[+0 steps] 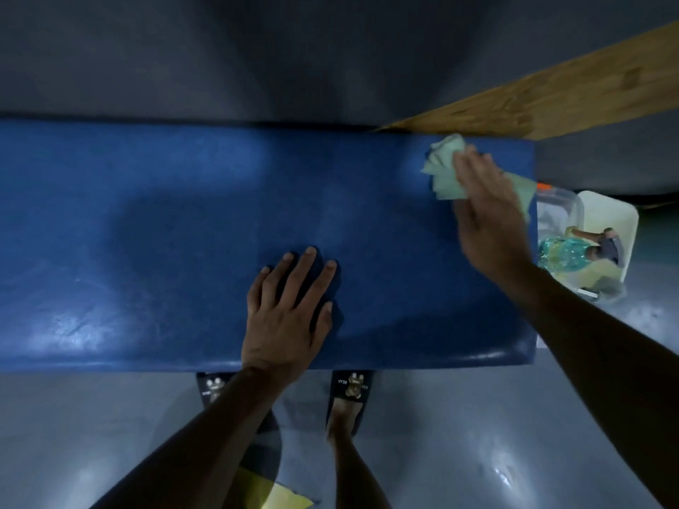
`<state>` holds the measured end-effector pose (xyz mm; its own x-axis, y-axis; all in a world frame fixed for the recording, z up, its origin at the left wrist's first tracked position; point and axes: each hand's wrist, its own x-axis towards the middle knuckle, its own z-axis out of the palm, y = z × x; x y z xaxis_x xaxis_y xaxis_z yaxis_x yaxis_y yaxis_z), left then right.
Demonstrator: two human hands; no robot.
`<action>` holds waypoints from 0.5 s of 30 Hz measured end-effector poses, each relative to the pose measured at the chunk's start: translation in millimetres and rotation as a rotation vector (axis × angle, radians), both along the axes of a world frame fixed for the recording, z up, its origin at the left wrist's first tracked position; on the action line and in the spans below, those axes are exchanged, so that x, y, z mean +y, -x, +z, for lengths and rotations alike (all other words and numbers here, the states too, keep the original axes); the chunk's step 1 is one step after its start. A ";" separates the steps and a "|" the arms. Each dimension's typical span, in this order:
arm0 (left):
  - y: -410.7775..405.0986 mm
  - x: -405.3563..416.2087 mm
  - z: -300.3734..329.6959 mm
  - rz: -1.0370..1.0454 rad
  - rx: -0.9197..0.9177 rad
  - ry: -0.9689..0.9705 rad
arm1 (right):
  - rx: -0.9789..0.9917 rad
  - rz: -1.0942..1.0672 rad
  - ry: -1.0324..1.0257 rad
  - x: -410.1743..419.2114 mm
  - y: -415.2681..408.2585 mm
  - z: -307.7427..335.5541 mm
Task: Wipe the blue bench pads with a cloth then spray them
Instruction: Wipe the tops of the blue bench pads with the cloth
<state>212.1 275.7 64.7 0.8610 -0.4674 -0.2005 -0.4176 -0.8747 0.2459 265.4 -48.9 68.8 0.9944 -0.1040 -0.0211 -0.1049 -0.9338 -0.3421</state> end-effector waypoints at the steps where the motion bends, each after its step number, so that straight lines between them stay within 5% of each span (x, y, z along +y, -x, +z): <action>1: -0.3 1.0 0.7 0.002 0.009 0.015 | 0.013 -0.062 0.000 0.6 6.0 0.7; 8: -16.7 36.0 28.6 0.043 0.033 0.283 | -0.021 -0.608 0.065 116.1 -25.3 -9.7; 15: -66.4 137.6 17.1 0.172 -0.134 0.201 | -0.015 0.046 -0.010 277.9 -18.5 -6.3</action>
